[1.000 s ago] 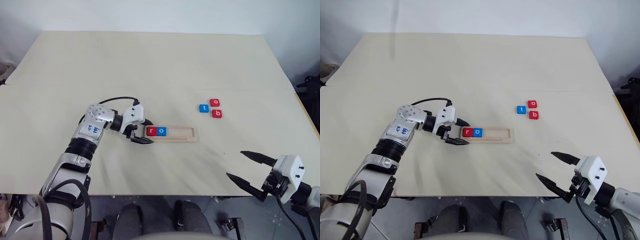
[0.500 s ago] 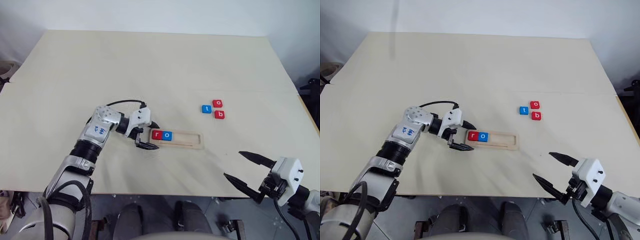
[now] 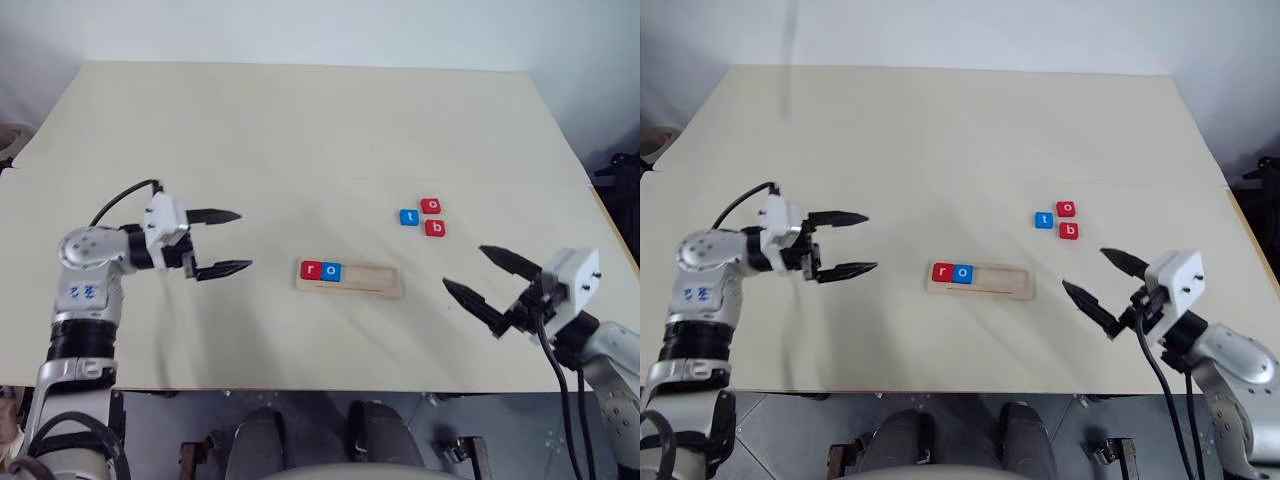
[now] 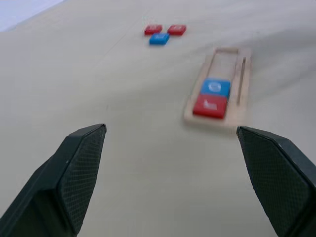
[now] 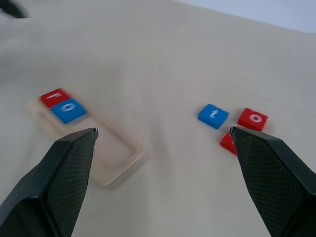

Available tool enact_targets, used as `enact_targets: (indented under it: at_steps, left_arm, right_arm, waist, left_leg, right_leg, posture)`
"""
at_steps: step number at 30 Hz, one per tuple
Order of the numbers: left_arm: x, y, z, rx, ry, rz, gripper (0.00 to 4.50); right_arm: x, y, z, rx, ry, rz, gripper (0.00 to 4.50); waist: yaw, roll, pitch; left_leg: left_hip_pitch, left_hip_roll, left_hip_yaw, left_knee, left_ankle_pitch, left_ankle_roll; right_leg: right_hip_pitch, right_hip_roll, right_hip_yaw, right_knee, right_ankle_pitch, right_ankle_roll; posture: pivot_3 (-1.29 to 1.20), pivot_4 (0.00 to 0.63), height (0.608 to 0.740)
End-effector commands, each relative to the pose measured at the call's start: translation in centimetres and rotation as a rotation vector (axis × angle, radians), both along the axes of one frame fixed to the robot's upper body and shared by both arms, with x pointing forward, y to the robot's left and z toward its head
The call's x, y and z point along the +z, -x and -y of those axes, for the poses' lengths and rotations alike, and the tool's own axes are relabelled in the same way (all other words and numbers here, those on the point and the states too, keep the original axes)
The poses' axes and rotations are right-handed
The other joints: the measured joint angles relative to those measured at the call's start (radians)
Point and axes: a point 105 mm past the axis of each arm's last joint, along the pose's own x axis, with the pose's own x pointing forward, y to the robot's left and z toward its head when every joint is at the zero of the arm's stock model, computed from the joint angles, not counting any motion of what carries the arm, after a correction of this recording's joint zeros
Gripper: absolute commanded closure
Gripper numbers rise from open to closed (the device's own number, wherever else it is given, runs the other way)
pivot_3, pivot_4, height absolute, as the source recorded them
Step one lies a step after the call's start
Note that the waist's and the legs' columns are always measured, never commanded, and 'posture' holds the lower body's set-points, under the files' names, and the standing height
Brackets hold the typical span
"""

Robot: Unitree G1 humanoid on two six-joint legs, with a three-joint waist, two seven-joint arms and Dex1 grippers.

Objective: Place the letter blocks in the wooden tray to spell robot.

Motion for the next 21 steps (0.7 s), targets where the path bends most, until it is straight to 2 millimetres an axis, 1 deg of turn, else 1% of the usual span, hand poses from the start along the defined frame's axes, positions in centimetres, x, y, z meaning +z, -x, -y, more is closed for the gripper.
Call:
enact_targets:
  at_steps: [1, 3, 5, 7, 9, 13, 15, 21]
  left_arm:
    - [1.5, 0.9, -0.4, 0.051, 0.056, 0.063, 0.01]
    - [1.2, 1.4, 0.0, 0.061, 0.076, 0.047, 0.01]
    - [1.0, 2.0, 0.2, 0.059, 0.085, 0.039, 0.01]
    - [0.7, 2.5, 0.5, 0.052, 0.093, 0.023, 0.01]
    - [0.6, 3.2, 1.0, 0.041, 0.108, 0.004, 0.01]
    - [0.7, 3.4, 1.4, 0.04, 0.11, 0.009, 0.01]
    - [0.7, 3.5, 1.5, 0.038, 0.12, -0.001, 0.01]
    - [1.0, 3.6, 1.9, 0.034, 0.13, -0.008, 0.01]
  right_arm:
    - [-0.9, -2.6, 0.3, -0.108, 0.032, -0.006, 0.0]
    - [-1.6, -3.9, 0.4, -0.156, 0.043, -0.035, 0.0]
    - [-1.4, -4.8, 0.1, -0.178, -0.001, -0.03, 0.0]
    - [-1.5, -5.8, 0.3, -0.226, 0.01, -0.04, 0.0]
    - [-1.2, -6.6, 0.3, -0.258, 0.001, -0.039, 0.0]
    - [-0.9, -7.6, 0.5, -0.3, 0.007, -0.07, 0.0]
    - [-0.7, -7.9, 0.1, -0.299, 0.002, -0.093, 0.0]
    - [-0.6, -8.1, -0.3, -0.297, 0.011, -0.136, 0.0]
  waist:
    - [0.0, 0.0, 0.0]
    - [0.004, 0.0, 0.0]
    - [0.003, 0.0, 0.0]
    - [0.002, 0.001, 0.0]
    - [-0.003, 0.001, 0.001]
    - [-0.012, 0.001, 0.001]
    - [-0.016, 0.001, 0.001]
    - [-0.018, 0.001, 0.001]
  left_leg:
    - [0.0, 0.0, 0.0, 0.0, 0.0, 0.0]
    - [0.0, 0.0, 0.0, 0.0, 0.0, 0.0]
    - [-0.001, 0.0, 0.0, 0.0, 0.0, 0.0]
    - [-0.001, 0.0, 0.0, 0.0, 0.0, 0.0]
    - [0.0, 0.0, 0.0, 0.0, 0.0, 0.0]
    - [-0.001, 0.001, 0.0, 0.0, 0.0, 0.0]
    - [-0.001, 0.001, 0.0, 0.0, 0.0, 0.0]
    - [-0.001, 0.001, 0.0, -0.001, 0.0, 0.0]
  right_leg:
    - [0.0, 0.0, 0.0, 0.0, 0.0, 0.0]
    - [0.0, 0.0, 0.0, 0.0, 0.0, 0.0]
    - [0.0, 0.0, 0.0, 0.0, 0.0, 0.0]
    - [0.0, 0.0, 0.0, 0.0, 0.0, 0.0]
    - [0.0, 0.0, 0.0, 0.0, 0.0, 0.0]
    - [0.0, 0.0, 0.0, 0.001, 0.0, 0.0]
    - [0.0, 0.0, 0.0, 0.001, 0.0, 0.0]
    - [-0.002, 0.0, 0.0, 0.0, 0.0, 0.0]
  posture:
    - [0.0, 0.15, 0.74]
    - [0.0, 0.15, 0.74]
    - [0.0, 0.15, 0.74]
    - [0.0, 0.15, 0.74]
    - [0.0, 0.15, 0.74]
    - [0.0, 0.15, 0.74]
    - [0.0, 0.15, 0.74]
    - [0.0, 0.15, 0.74]
